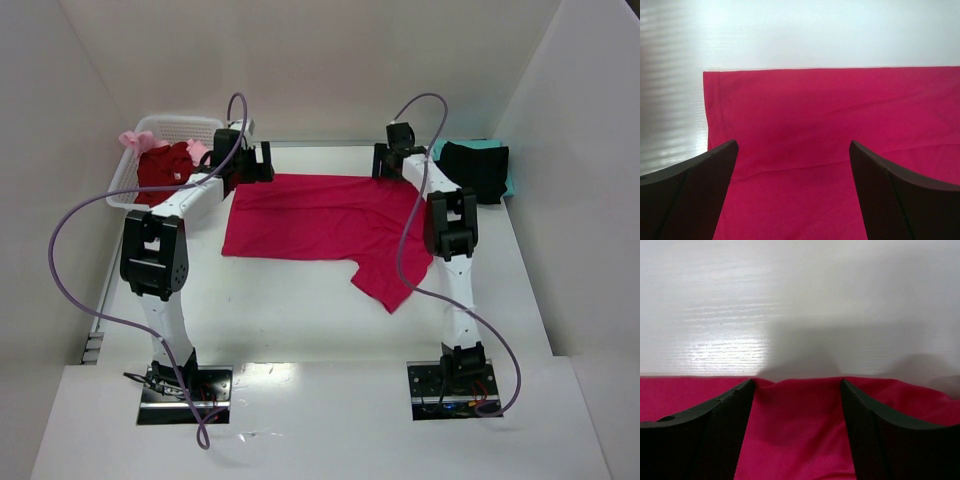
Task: Fold and stack the t-shirts
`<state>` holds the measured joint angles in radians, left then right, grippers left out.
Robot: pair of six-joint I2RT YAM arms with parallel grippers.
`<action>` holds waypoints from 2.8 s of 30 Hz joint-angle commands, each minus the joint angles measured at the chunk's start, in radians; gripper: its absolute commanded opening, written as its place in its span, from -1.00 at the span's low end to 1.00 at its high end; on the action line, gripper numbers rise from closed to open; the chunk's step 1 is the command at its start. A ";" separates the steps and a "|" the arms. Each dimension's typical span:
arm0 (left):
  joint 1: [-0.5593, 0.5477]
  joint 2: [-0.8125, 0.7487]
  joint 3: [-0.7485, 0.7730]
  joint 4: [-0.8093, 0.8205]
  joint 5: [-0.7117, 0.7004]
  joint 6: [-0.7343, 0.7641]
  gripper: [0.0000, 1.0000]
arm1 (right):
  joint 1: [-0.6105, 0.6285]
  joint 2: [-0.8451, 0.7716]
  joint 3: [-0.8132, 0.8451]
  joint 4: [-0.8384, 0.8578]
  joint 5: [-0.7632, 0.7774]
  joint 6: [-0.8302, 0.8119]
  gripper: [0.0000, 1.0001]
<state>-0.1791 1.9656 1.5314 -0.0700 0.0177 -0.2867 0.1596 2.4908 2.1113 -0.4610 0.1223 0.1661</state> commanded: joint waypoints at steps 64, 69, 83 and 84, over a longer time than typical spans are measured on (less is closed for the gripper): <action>0.001 -0.013 0.009 -0.016 -0.018 -0.023 0.98 | -0.097 -0.401 -0.568 0.038 0.099 0.084 -0.74; 0.001 -0.013 0.009 -0.016 -0.009 -0.023 0.98 | -0.097 -0.443 -0.603 0.027 0.122 0.095 -0.74; 0.001 0.029 0.036 -0.027 0.028 -0.023 0.98 | -0.126 -0.530 -0.581 -0.002 0.125 0.104 0.04; 0.001 0.029 0.036 -0.027 0.028 -0.011 0.98 | -0.126 -0.530 -0.564 0.014 0.116 0.095 0.08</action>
<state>-0.1791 1.9774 1.5280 -0.1112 0.0257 -0.2939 0.0399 2.0342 1.4811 -0.4606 0.2359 0.2646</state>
